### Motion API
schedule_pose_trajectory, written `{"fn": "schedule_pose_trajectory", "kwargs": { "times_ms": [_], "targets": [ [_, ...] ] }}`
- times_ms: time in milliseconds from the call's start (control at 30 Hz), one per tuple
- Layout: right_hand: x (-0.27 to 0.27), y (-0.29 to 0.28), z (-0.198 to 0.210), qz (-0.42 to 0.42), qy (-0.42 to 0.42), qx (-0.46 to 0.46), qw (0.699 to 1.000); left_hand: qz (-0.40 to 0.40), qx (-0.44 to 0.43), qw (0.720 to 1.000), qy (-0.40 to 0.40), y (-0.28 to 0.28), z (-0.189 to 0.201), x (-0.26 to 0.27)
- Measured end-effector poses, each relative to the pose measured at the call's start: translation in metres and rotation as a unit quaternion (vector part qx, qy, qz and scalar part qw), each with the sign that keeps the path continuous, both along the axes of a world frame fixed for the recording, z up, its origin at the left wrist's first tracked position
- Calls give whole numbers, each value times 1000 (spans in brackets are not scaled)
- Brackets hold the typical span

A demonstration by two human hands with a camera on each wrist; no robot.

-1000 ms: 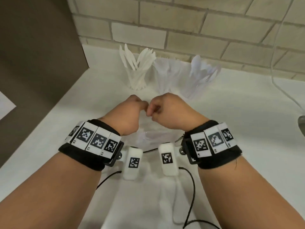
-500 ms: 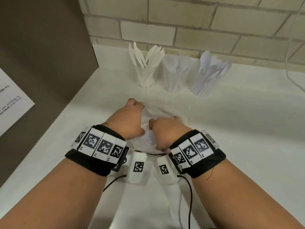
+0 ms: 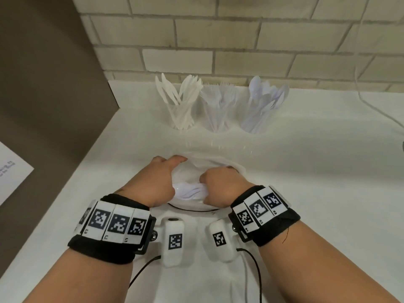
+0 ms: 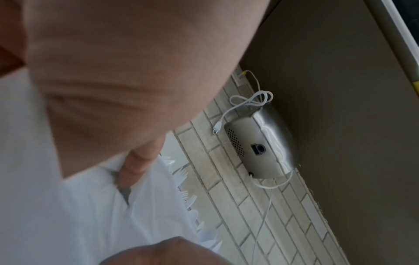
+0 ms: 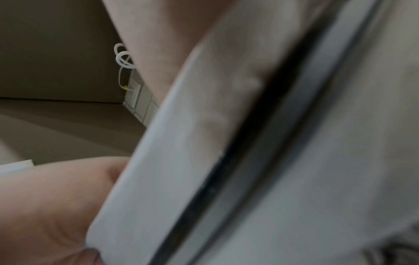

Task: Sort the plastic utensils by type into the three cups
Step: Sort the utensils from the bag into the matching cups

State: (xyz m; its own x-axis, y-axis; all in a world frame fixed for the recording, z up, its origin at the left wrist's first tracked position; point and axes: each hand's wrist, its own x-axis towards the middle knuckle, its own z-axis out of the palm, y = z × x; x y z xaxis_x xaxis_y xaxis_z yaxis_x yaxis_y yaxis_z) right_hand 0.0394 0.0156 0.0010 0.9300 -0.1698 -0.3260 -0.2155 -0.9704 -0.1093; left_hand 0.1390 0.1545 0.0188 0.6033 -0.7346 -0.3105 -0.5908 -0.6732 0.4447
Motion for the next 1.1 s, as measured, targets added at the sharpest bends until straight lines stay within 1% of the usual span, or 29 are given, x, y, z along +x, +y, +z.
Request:
{"fn": "schedule_pose_trajectory", "kwargs": {
  "times_ms": [67, 167, 300, 467, 567, 633, 733, 800, 833, 900, 967, 1000, 1033, 1067, 1100],
  "targets": [
    [-2, -5, 0, -10, -8, 10, 1000, 3, -9, 1000, -3, -4, -2, -1],
    [-3, -5, 0, -26, 19, 41, 999, -7, -44, 999, 5, -11, -3, -2],
    [1, -6, -2, -41, 28, 12, 999, -17, -94, 995, 18, -19, -5, 4],
    [1, -18, 0, -44, 9, 46, 998, -17, -96, 995, 10, -22, -10, 13],
    [-2, -27, 6, -51, -18, 63, 997, -7, -86, 996, -1, -21, -12, 14],
    [-3, -32, 9, -62, -43, 94, 993, -5, -87, 996, -4, -22, -14, 14],
    [-7, -35, 10, -55, -76, 130, 987, 5, -121, 993, 6, -26, -14, 14],
    [-9, -35, 10, -53, -112, 141, 982, -4, -126, 992, -5, -29, -10, 13],
    [-11, -36, 11, -60, -132, 151, 978, -13, -113, 994, -7, -29, -8, 11],
    [-14, -41, 16, -92, -173, 205, 959, -23, -77, 997, -9, -29, -3, 4],
    [-17, -45, 23, -124, -223, 277, 927, -25, -45, 998, -41, -30, 2, -6],
    [-18, -46, 28, -139, -250, 313, 906, -27, -27, 997, -65, -33, 2, -11],
    [-19, -48, 31, -157, -281, 358, 876, -30, -9, 996, -89, -35, 3, -15],
    [-19, -50, 34, -181, -315, 412, 835, -35, 7, 993, -109, -37, 3, -19],
    [-20, -51, 38, -205, -350, 467, 786, -39, 21, 991, -123, -39, 2, -21]
  ]
}}
